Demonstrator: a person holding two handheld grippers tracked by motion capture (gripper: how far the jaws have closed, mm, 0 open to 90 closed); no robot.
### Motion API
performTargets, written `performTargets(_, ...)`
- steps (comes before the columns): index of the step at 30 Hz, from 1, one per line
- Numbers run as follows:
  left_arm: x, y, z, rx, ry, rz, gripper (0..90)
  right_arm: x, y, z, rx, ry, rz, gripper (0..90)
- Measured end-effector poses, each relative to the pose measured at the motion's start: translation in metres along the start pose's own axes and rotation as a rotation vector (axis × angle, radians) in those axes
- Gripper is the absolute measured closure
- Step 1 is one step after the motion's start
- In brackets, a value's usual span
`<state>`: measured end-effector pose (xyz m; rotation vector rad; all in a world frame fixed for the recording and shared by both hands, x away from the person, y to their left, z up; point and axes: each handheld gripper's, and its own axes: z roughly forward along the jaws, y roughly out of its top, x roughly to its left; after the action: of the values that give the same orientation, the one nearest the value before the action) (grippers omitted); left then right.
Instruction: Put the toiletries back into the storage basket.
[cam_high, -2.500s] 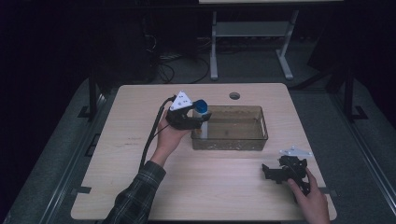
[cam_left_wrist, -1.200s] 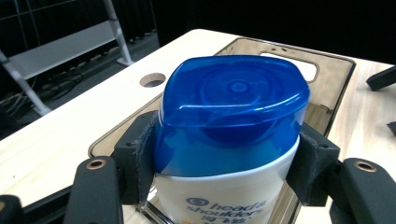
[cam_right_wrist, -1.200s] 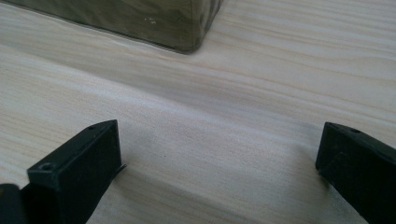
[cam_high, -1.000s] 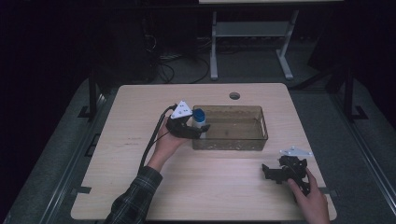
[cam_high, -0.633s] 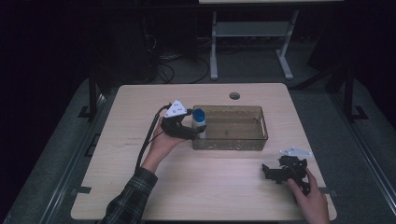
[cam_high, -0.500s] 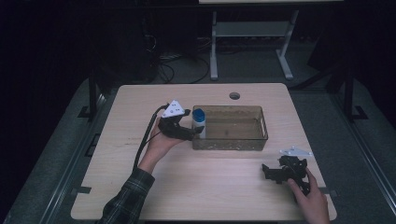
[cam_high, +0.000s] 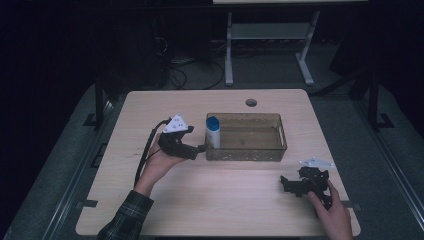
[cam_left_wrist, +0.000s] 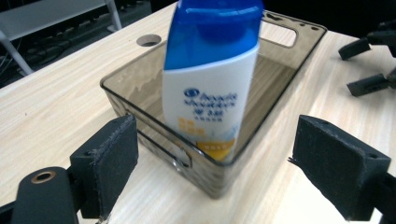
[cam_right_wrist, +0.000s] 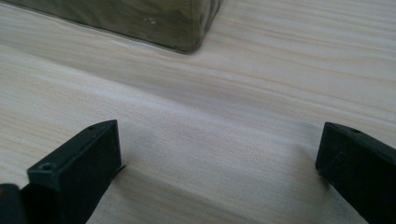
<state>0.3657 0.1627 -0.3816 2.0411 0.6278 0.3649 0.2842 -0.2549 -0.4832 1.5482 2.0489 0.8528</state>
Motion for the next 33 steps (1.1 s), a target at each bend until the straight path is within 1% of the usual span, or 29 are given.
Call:
performTargets(4, -0.004, -0.006, -0.01, 0.0, -0.002, -0.007, 13.6, 0.0, 0.0, 0.0, 0.0, 0.001, 0.0, 0.0)
performTargets(5, -0.005, -0.008, -0.013, 0.013, -0.002, -0.001, 13.6, 0.0, 0.0, 0.0, 0.0, 0.001, 0.001, 0.0)
performTargets(9, -0.01, -0.017, -0.022, 0.006, 0.02, 0.005, 14.1, 0.0, 0.0, 0.0, 0.0, 0.0, 0.001, 0.0)
performTargets(12, -0.012, -0.023, -0.027, 0.023, 0.026, 0.011, 14.1, 0.0, 0.0, 0.0, 0.0, 0.0, 0.001, 0.0)
performTargets(15, -0.014, -0.029, -0.034, 0.022, 0.03, 0.006, 14.1, 0.0, 0.0, 0.0, 0.0, 0.0, 0.001, 0.0)
performTargets(17, -0.015, -0.034, -0.037, 0.038, 0.034, 0.004, 14.1, 0.0, 0.0, 0.0, 0.0, 0.0, 0.001, 0.0)
performTargets(21, -0.016, -0.044, -0.042, 0.048, 0.042, 0.007, 14.1, 0.0, 0.0, 0.0, 0.0, 0.0, 0.001, 0.0)
performTargets(23, -0.017, -0.047, -0.045, 0.063, 0.049, 0.014, 14.1, 0.0, 0.0, 0.0, 0.0, 0.0, 0.0, 0.0)
performTargets(29, -0.018, -0.06, -0.049, 0.081, 0.052, 0.011, 14.1, 0.0, 0.0, 0.0, 0.0, 0.0, 0.0, 0.0)
performTargets(33, -0.02, -0.072, -0.053, 0.099, 0.063, 0.003, 14.0, 0.0, 0.0, 0.0, 0.0, 0.0, 0.0, 0.0)
